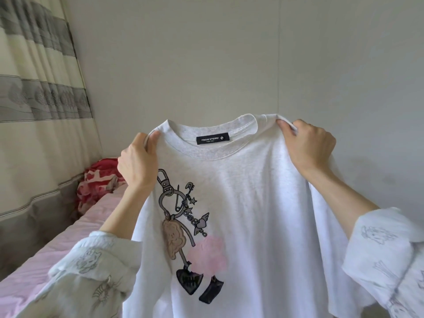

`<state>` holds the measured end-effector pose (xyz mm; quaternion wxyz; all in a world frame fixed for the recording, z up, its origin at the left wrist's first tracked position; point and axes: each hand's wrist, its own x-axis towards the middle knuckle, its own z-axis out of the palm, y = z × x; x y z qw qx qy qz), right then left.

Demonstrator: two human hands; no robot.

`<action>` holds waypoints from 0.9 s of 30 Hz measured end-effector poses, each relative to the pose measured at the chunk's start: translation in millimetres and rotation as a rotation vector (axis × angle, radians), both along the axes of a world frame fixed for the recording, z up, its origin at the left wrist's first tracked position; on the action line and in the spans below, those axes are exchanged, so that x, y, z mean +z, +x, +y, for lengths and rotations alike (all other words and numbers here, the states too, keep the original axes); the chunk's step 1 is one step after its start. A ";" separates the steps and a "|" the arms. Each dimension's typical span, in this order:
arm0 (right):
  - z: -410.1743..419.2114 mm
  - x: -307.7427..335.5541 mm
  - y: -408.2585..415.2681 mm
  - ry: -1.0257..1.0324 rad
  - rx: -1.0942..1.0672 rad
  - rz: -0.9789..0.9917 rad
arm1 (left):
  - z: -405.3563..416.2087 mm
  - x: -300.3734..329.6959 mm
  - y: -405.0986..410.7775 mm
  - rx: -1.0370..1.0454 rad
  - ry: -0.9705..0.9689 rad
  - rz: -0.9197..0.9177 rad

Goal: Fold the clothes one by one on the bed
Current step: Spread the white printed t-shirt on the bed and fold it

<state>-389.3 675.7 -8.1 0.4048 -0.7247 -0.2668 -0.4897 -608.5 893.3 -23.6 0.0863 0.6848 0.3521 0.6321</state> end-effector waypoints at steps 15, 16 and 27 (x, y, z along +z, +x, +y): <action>115.6 -182.7 98.8 -0.405 0.046 0.140 | 121.5 -170.7 61.6 0.012 -0.132 0.565; 130.0 -193.9 111.7 -0.419 0.064 0.167 | 134.2 -181.3 75.1 0.020 -0.150 0.588; 289.1 -356.5 250.8 -0.663 0.157 0.501 | 271.8 -330.7 221.3 0.048 -0.409 0.851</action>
